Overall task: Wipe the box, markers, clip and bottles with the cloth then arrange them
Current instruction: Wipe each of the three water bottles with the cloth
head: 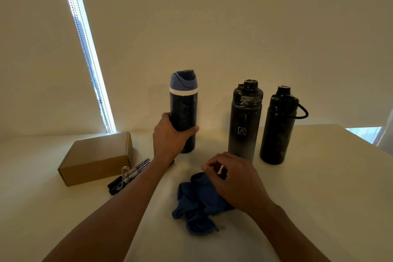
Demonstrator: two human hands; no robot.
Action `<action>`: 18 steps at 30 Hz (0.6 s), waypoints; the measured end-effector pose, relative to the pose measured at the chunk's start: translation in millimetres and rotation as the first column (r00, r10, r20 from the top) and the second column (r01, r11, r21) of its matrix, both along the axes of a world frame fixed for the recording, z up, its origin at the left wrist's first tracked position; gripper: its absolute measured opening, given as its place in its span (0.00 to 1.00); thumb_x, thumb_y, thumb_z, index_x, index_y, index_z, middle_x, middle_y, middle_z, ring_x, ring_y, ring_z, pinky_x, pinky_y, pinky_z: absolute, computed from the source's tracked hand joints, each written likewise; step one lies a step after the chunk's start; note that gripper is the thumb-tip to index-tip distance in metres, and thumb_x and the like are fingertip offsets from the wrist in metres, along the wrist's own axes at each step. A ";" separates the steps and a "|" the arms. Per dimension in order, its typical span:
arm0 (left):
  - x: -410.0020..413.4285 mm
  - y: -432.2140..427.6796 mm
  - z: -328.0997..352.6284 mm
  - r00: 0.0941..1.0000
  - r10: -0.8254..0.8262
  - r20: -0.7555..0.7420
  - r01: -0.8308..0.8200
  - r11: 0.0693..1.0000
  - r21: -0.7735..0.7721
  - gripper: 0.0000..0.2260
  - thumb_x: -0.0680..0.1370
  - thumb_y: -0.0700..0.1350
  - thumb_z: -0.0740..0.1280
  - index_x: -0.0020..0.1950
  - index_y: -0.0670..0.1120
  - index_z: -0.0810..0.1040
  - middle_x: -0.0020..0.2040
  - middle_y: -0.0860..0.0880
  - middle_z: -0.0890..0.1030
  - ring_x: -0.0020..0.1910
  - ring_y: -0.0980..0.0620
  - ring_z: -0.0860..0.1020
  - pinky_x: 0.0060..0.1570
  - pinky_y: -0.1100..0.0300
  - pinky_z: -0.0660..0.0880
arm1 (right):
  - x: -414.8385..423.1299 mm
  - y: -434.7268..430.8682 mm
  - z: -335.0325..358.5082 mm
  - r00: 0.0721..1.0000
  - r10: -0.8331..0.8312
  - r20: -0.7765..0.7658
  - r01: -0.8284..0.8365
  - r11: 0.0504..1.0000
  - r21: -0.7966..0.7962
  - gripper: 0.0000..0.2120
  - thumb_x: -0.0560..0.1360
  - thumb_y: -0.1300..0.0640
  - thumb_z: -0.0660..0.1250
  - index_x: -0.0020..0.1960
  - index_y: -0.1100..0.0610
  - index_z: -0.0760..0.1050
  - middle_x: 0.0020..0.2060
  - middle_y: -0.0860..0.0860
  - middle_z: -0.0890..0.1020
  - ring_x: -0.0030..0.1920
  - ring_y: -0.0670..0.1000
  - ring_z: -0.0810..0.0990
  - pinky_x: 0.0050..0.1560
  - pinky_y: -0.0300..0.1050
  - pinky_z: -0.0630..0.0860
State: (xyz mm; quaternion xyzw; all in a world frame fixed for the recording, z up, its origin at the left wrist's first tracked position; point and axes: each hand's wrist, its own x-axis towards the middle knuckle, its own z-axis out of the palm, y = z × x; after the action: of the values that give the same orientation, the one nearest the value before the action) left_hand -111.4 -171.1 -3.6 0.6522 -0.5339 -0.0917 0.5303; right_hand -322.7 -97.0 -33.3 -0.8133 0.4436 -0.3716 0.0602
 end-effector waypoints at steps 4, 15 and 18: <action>10.9 30.4 15.4 0.998 -0.031 -0.048 0.026 0.995 -0.092 0.36 0.66 0.62 0.82 0.67 0.50 0.73 0.57 0.56 0.81 0.52 0.57 0.80 0.51 0.62 0.80 | -5.7 -0.1 7.8 0.992 -0.051 -0.113 0.063 0.993 0.103 0.19 0.73 0.28 0.61 0.45 0.42 0.77 0.37 0.39 0.76 0.37 0.40 0.76 0.35 0.31 0.69; 33.8 136.1 27.6 0.977 -0.157 -0.144 0.135 0.979 -0.150 0.26 0.67 0.70 0.76 0.59 0.61 0.76 0.53 0.62 0.83 0.51 0.61 0.83 0.47 0.68 0.77 | -5.0 7.7 15.2 0.995 0.050 -0.088 -0.020 0.950 0.310 0.09 0.72 0.39 0.71 0.43 0.43 0.77 0.37 0.44 0.78 0.39 0.43 0.77 0.37 0.37 0.75; 38.5 151.6 12.2 0.935 -0.240 -0.261 0.209 0.968 -0.142 0.26 0.69 0.67 0.77 0.63 0.58 0.78 0.55 0.60 0.85 0.55 0.56 0.84 0.52 0.60 0.82 | 1.5 12.9 24.7 0.983 0.076 0.170 -0.132 0.928 0.349 0.06 0.77 0.46 0.70 0.46 0.47 0.76 0.41 0.42 0.81 0.44 0.41 0.80 0.42 0.37 0.77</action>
State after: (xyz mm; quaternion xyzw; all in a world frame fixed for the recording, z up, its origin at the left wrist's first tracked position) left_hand -72.9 -19.5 8.6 0.5369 -0.5302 -0.2118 0.6211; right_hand -321.2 -84.1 -8.6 -0.7801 0.4542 -0.3421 0.2609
